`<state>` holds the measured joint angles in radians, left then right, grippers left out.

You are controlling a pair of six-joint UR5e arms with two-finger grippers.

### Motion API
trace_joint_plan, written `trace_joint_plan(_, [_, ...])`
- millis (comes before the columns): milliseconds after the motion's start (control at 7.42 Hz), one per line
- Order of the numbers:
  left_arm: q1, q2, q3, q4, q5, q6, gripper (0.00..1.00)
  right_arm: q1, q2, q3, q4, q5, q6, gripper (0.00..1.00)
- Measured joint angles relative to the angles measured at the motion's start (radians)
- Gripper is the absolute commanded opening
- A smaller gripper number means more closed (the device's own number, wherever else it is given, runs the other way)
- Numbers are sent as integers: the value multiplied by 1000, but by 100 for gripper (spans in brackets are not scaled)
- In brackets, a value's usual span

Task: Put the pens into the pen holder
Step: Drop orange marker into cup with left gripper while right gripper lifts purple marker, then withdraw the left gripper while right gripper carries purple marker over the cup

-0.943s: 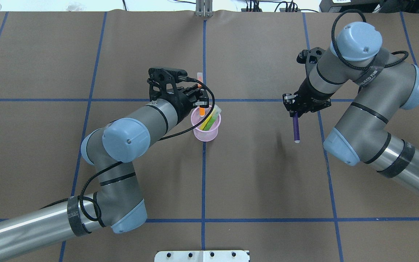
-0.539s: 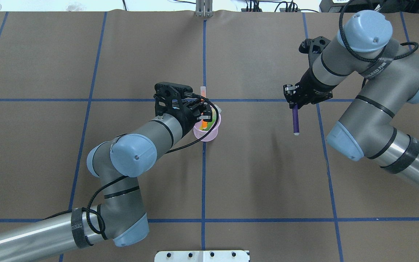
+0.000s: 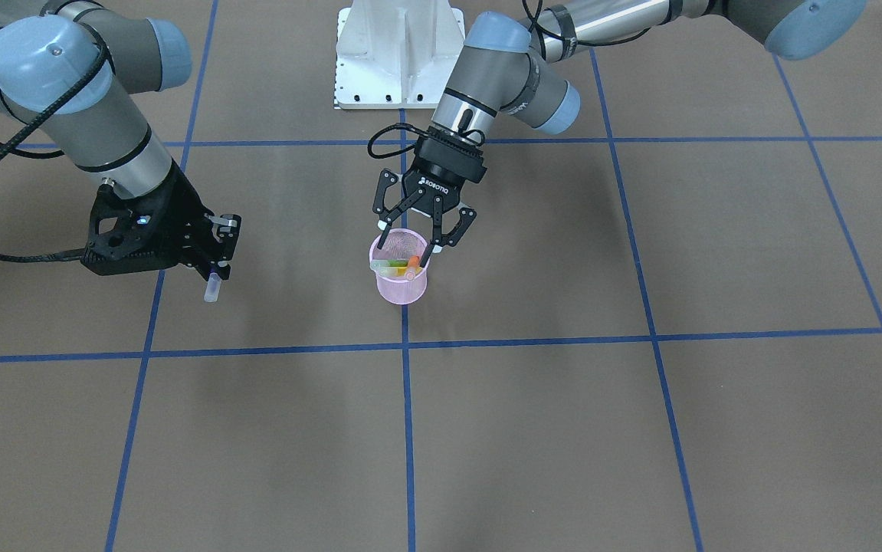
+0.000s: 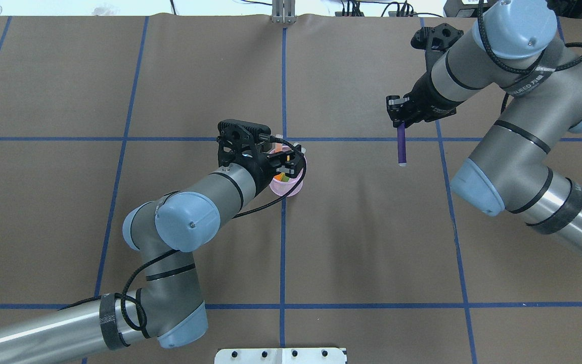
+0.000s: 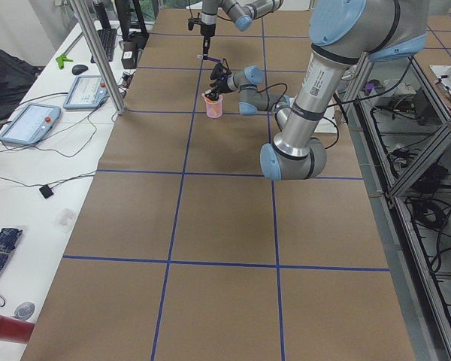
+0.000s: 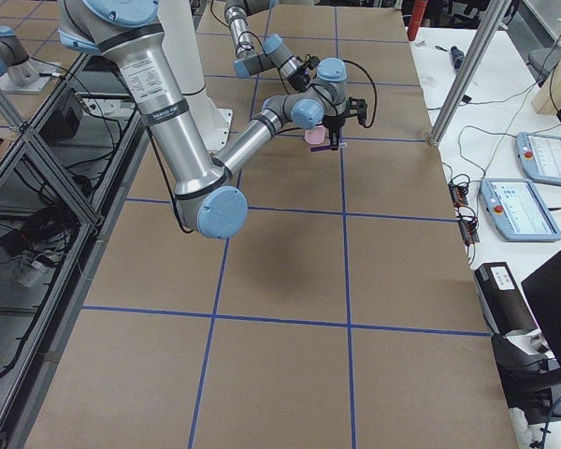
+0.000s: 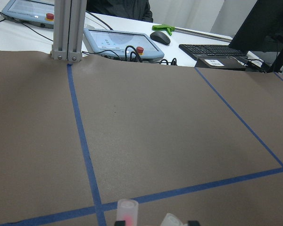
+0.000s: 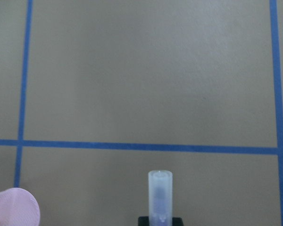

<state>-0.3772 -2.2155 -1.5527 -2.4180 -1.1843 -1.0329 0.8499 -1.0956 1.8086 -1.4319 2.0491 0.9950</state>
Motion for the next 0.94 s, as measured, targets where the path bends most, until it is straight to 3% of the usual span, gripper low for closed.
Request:
trace_joint_plan(269, [-32, 0, -46, 10, -37, 0, 89, 7, 4, 7, 117, -58, 2, 0])
trace_joint_plan(404, [-86, 2, -58, 21, -112, -4, 89, 10, 4, 10, 179, -89, 1, 0])
trace_joint_plan(539, [-166, 7, -62, 49, -235, -8, 89, 12, 4, 9, 248, -115, 0, 0])
trace_joint_plan(943, [-479, 26, -43, 222, -749, 26, 90, -37, 5, 7, 420, -242, 2, 0])
